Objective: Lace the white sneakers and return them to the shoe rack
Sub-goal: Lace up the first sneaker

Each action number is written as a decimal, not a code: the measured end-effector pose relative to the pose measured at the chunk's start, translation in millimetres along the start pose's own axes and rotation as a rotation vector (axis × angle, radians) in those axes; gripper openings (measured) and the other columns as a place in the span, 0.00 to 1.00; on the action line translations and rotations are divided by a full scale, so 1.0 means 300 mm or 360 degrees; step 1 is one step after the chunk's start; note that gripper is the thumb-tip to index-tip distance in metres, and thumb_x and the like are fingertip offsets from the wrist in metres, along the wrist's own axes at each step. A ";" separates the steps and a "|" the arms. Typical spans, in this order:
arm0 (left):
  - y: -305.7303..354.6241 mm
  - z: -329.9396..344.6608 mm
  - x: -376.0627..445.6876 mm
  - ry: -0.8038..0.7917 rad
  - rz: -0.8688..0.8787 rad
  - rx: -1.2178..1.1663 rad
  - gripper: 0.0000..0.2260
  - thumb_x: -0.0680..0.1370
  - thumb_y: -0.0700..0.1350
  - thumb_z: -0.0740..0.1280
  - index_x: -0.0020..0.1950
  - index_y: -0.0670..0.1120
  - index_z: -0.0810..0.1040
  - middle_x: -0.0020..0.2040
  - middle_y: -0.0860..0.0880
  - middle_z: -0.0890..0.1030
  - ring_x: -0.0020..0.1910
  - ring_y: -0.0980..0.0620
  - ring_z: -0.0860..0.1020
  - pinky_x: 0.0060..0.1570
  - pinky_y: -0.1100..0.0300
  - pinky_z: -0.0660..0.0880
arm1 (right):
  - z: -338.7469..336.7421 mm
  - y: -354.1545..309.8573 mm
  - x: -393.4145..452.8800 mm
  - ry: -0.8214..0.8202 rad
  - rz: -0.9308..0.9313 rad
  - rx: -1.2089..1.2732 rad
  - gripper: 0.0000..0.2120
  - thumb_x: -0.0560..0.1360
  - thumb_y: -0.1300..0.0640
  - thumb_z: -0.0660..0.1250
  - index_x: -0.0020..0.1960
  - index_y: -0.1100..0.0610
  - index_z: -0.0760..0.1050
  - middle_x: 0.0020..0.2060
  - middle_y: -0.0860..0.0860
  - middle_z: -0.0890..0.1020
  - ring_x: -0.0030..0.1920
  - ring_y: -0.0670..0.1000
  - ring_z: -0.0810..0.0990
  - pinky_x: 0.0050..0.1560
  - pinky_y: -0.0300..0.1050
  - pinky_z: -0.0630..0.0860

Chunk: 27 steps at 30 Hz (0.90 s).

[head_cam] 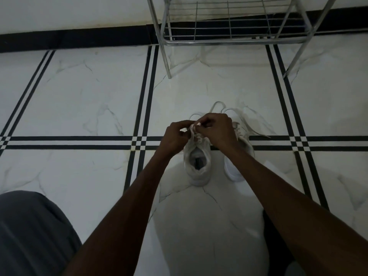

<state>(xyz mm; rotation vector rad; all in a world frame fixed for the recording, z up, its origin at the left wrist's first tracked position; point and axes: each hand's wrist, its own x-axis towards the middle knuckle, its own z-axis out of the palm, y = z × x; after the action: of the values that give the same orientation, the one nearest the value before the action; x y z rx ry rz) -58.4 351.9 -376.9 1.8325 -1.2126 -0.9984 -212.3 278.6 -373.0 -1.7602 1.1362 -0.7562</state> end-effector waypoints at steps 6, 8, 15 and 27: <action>-0.047 -0.005 -0.013 0.0156 0.0181 0.0638 0.12 0.81 0.49 0.65 0.58 0.52 0.87 0.50 0.51 0.89 0.53 0.51 0.86 0.74 0.35 0.65 | -0.047 0.021 -0.008 -0.0131 0.0149 -0.0054 0.09 0.66 0.56 0.81 0.43 0.59 0.87 0.36 0.52 0.88 0.37 0.50 0.87 0.42 0.47 0.85; -0.093 -0.039 -0.035 0.0187 0.0130 0.0833 0.11 0.81 0.52 0.65 0.55 0.55 0.87 0.46 0.54 0.89 0.50 0.52 0.86 0.73 0.33 0.64 | -0.098 0.062 -0.013 -0.0051 0.0275 -0.0275 0.09 0.66 0.56 0.81 0.43 0.59 0.87 0.37 0.54 0.88 0.38 0.52 0.87 0.45 0.48 0.85; -0.212 -0.103 -0.117 0.0101 -0.0133 0.0379 0.12 0.81 0.50 0.69 0.43 0.51 0.89 0.45 0.54 0.89 0.50 0.53 0.86 0.55 0.48 0.81 | -0.131 0.078 -0.036 0.0224 0.0346 -0.0859 0.04 0.70 0.62 0.74 0.38 0.62 0.84 0.39 0.56 0.86 0.41 0.52 0.82 0.38 0.38 0.72; -0.087 0.030 -0.110 0.0167 -0.0674 -0.1557 0.22 0.88 0.48 0.53 0.38 0.45 0.75 0.55 0.40 0.86 0.34 0.53 0.74 0.43 0.58 0.71 | -0.060 0.033 -0.026 0.0195 0.1048 0.1211 0.15 0.79 0.75 0.53 0.38 0.63 0.70 0.36 0.57 0.78 0.36 0.54 0.80 0.34 0.41 0.82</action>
<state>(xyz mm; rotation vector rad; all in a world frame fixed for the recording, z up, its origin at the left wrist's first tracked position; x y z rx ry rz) -64.7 389.7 -396.5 1.3037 -0.1457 -1.3721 -234.3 277.5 -374.6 -0.6581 1.1937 -0.7439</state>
